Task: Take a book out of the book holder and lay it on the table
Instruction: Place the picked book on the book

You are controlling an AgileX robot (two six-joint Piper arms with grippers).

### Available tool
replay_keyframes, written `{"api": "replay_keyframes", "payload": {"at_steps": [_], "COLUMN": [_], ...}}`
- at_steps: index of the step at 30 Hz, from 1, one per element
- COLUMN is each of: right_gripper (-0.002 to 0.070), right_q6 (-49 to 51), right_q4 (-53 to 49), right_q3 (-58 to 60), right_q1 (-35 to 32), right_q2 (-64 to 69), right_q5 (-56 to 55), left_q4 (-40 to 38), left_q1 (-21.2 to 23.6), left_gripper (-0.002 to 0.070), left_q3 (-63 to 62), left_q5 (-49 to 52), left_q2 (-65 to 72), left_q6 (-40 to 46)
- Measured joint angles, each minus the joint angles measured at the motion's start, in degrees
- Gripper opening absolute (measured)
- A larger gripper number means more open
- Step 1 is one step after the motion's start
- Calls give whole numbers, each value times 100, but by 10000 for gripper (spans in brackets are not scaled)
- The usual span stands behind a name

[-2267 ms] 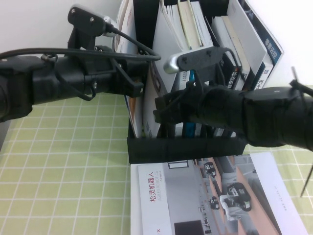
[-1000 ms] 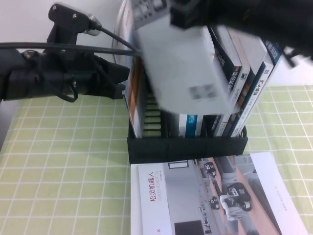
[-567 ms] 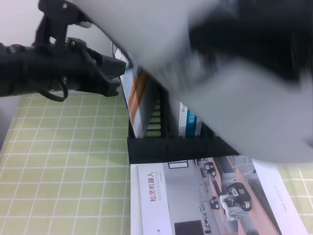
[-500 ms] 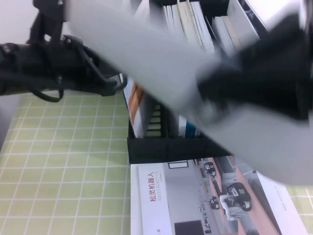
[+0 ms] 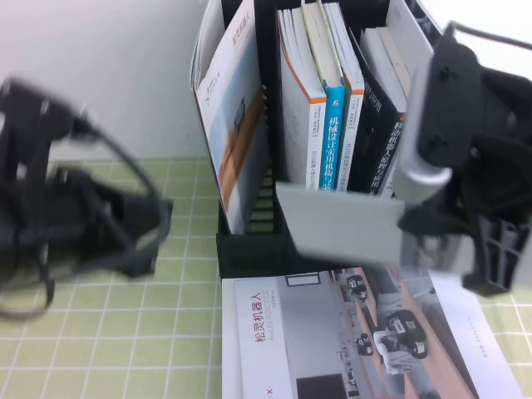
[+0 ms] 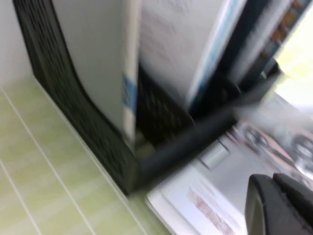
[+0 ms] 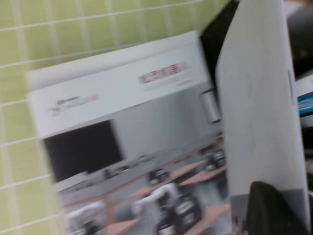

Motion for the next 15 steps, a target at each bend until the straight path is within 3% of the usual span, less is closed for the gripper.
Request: {"api": "replay_keyframes", "payload": {"at_steps": [7, 15], "right_gripper": [14, 14], "right_q6": [443, 1531], "right_q4": [-1419, -3635], "right_q3": [36, 1227], "right_q1": [609, 2082], "right_q2": [100, 100], "right_q5": [-1105, -2122], "left_q4": [-106, 623], "left_q1": [0, 0], "left_gripper": [-3, -3], "left_q3": [1359, 1733], "left_q5": [-22, -37], "left_q2": [-1027, -2093], "left_q6": [-263, -1349]}}
